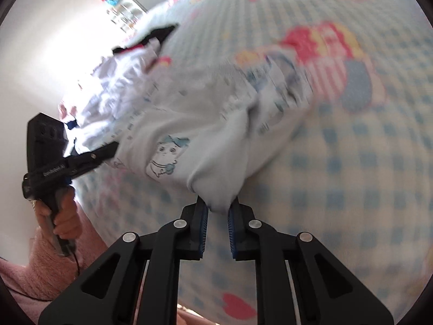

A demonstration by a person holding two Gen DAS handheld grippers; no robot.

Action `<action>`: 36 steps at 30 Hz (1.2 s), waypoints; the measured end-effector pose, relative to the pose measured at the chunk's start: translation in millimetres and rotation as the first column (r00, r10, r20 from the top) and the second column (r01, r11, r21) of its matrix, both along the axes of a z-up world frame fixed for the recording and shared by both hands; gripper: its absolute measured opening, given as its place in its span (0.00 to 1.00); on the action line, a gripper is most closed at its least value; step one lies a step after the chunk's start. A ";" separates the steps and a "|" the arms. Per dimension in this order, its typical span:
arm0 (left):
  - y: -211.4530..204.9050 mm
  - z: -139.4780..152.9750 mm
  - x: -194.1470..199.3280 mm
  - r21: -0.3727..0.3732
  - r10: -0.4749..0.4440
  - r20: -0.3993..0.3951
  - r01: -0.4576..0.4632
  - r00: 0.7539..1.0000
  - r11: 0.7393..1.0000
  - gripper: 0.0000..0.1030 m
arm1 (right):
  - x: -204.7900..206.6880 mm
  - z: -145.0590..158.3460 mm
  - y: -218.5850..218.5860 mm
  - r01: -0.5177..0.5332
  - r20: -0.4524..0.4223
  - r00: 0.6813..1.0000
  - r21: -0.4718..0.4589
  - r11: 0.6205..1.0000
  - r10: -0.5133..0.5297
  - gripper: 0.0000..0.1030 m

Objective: Fold clothes

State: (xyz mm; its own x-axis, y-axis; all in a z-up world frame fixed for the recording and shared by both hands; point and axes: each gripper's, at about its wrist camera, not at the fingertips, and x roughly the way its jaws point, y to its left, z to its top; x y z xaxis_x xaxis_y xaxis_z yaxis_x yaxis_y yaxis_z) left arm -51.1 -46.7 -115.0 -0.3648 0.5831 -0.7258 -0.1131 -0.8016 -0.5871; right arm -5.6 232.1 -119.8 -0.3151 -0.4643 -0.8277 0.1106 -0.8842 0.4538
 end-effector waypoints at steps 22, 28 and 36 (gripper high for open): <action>-29.5 -26.7 12.8 0.161 0.152 0.154 -0.176 0.976 0.971 0.51 | 2.0 -8.5 21.2 0.155 0.117 0.984 -0.168 0.974 -0.136 0.46; -21.7 -24.1 14.2 0.153 0.178 0.134 -0.197 0.975 0.968 0.36 | 5.0 -6.3 -1.5 0.109 0.085 0.992 -0.181 0.977 -0.095 0.46; -10.4 -2.4 11.9 -0.092 0.217 0.015 -0.215 0.976 0.972 0.15 | 2.0 4.2 7.0 0.250 0.013 0.968 -0.095 0.964 -0.250 0.31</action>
